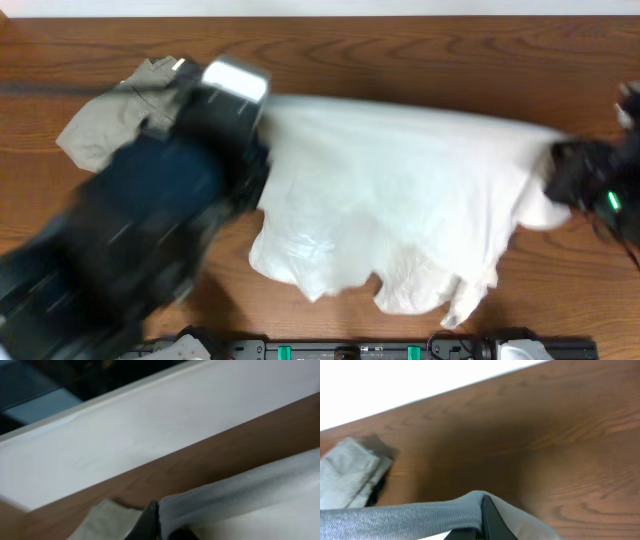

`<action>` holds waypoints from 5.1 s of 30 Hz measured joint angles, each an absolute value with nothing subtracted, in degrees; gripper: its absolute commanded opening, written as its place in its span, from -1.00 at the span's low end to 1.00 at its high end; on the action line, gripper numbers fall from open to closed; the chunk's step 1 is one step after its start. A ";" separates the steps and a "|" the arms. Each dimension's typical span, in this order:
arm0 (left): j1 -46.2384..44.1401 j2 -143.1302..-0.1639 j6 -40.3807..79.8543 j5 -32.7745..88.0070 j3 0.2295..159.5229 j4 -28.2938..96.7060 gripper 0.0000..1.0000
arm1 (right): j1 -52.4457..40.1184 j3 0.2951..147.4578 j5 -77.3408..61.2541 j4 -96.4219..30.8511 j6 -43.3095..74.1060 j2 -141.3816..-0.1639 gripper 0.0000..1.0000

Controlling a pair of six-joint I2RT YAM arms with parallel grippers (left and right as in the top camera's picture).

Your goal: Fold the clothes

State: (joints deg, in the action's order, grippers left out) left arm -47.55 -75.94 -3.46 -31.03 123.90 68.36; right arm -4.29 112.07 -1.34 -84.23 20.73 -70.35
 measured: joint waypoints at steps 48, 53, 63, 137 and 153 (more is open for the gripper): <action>-22.22 -86.94 -0.60 -19.86 124.22 72.16 0.96 | -23.11 71.42 -19.97 -45.32 14.26 -105.60 -0.10; -22.22 -86.94 0.05 -19.86 124.22 72.40 0.96 | -23.49 67.31 -20.18 -42.19 17.54 -105.60 -0.07; -22.22 -86.94 0.21 -19.86 124.22 73.23 0.96 | -23.49 64.31 -20.18 -33.91 21.54 -105.60 -0.08; -22.22 -86.94 0.21 -19.86 124.22 74.17 0.96 | -23.77 64.29 -16.88 -31.16 26.65 -108.66 -0.41; -22.22 -86.94 0.21 -19.86 124.22 74.35 0.96 | -21.28 63.99 -17.76 -31.94 26.55 -103.59 -0.98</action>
